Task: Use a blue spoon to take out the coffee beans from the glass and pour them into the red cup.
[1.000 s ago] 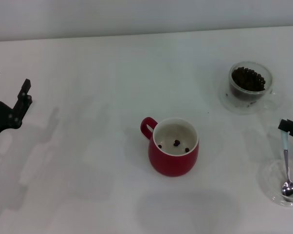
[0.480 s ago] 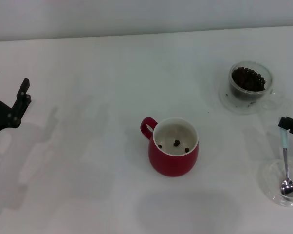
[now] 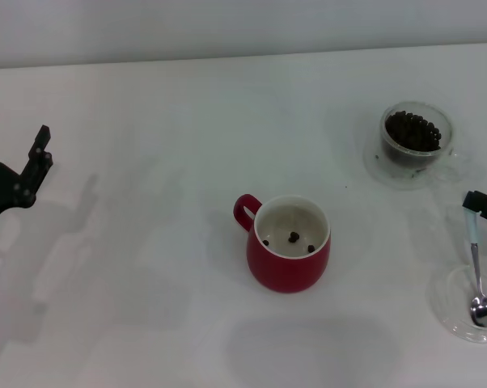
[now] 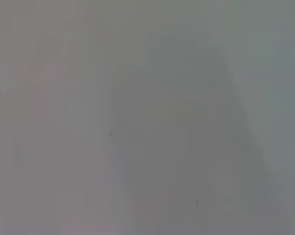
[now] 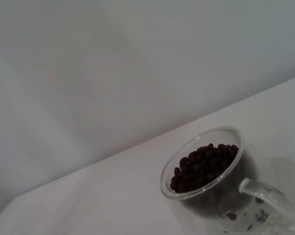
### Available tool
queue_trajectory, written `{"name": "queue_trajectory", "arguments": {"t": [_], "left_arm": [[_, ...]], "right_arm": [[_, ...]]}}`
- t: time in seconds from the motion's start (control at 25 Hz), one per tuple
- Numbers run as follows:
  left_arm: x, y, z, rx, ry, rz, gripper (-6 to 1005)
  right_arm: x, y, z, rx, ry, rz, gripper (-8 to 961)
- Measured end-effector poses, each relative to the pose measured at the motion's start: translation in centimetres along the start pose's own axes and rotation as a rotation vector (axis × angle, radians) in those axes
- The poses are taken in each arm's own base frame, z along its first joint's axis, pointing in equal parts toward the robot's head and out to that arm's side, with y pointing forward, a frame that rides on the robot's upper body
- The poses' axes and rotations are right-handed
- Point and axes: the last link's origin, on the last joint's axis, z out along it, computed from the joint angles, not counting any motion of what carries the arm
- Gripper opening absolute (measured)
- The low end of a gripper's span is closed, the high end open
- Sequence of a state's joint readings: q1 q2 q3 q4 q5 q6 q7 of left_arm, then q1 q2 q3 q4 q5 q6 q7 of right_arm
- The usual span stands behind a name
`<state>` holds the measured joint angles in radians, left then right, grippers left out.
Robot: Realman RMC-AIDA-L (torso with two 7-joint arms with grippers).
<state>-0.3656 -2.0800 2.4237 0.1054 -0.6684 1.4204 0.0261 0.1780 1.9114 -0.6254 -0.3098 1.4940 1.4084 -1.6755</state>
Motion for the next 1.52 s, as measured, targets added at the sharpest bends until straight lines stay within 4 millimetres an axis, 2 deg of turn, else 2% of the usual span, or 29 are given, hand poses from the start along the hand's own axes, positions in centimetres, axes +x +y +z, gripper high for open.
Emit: {"name": "queue_trajectory", "arguments": {"t": [1.08,1.2,1.36,1.52], "left_arm": [[0.0,-0.1,0.3,0.007,0.001,0.001,647],[-0.1,-0.6,0.4,0.040,-0.013,-0.002,647],[0.0,-0.7,0.8,0.046,-0.009,0.012,646],[0.5,-0.6,1.8,0.053,0.019,0.004,646]], "right_arm": [[-0.3,-0.3,0.0,0.022,-0.014,-0.002,168],[-1.2,-1.2,-0.2,0.090,-0.113,0.024,168],[-2.1,-3.3,-0.9,0.293,-0.340,0.075,168],[-2.6,-5.0,-0.9,0.432,-0.399,0.062,168]]}}
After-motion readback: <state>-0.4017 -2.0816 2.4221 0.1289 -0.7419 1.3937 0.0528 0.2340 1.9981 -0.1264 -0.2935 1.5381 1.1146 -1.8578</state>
